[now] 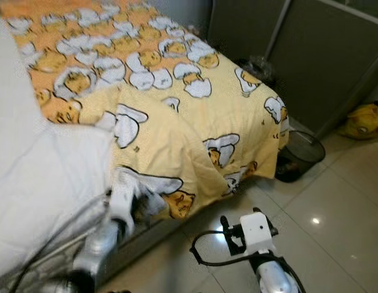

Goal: Clean up the room

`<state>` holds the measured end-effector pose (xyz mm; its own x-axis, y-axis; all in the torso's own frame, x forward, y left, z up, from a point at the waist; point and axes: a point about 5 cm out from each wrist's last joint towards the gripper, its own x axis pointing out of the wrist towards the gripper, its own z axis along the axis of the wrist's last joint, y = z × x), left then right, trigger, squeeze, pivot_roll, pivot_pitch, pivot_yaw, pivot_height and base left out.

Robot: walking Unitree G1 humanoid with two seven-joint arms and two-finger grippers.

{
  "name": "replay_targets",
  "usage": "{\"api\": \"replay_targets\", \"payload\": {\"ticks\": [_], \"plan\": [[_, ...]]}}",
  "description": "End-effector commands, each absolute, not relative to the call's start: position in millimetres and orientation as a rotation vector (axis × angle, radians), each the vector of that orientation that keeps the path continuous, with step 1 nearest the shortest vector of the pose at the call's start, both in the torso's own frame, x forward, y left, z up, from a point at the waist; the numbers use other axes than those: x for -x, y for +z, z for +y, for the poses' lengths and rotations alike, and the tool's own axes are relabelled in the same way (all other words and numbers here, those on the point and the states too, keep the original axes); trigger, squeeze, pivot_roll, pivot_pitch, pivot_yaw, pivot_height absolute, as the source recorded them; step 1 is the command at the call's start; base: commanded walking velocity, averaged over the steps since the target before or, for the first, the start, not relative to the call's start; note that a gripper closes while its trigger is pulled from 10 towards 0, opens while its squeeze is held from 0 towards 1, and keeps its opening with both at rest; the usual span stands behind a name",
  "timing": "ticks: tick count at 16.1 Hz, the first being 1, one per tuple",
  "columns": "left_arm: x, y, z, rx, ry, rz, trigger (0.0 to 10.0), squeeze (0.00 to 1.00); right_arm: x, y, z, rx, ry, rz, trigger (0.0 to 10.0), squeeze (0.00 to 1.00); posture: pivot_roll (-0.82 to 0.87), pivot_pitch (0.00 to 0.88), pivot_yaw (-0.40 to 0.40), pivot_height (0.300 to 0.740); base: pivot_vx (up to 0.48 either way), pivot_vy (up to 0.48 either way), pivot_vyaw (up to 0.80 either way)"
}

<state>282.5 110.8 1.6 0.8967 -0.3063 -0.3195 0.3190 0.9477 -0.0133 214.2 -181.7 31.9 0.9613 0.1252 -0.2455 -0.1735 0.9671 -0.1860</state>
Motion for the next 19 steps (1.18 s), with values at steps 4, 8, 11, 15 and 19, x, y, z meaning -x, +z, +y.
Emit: {"api": "replay_targets", "payload": {"ticks": [4,8,11,15,19], "plan": [[-283.2,13.8,107.6,-0.049,-0.426,0.228,10.0,0.0,-228.6,32.6,-180.7,0.147,0.119,0.203,10.0,0.0,0.07,0.038,-0.019,0.74,0.0,0.0,0.0],[-283.7,17.3,106.6,-0.065,-0.451,0.208,10.0,0.0,-231.7,28.6,-179.9,0.144,0.115,0.213,10.0,0.0,0.07,0.031,-0.013,0.74,0.0,0.0,0.0],[-281.2,14.4,105.9,-0.084,-0.453,0.224,10.0,0.0,-234.5,27.8,-179.0,0.144,0.118,0.205,10.0,0.0,0.07,0.03,-0.015,0.74,-0.145,0.0,0.0],[-277.6,9.2,104.2,-0.081,-0.464,0.255,10.0,0.0,-234.3,24.9,-182.0,0.15,0.119,0.214,10.0,0.0,0.07,0.035,-0.015,0.74,-0.351,0.0,0.0],[-258.3,-10.1,87.1,-0.145,-0.651,0.37,10.0,0.0,-232.6,21.6,-182.6,0.155,0.125,0.225,10.0,0.0,0.06,0.038,-0.014,0.74,0.0,0.0,0.0]]}}
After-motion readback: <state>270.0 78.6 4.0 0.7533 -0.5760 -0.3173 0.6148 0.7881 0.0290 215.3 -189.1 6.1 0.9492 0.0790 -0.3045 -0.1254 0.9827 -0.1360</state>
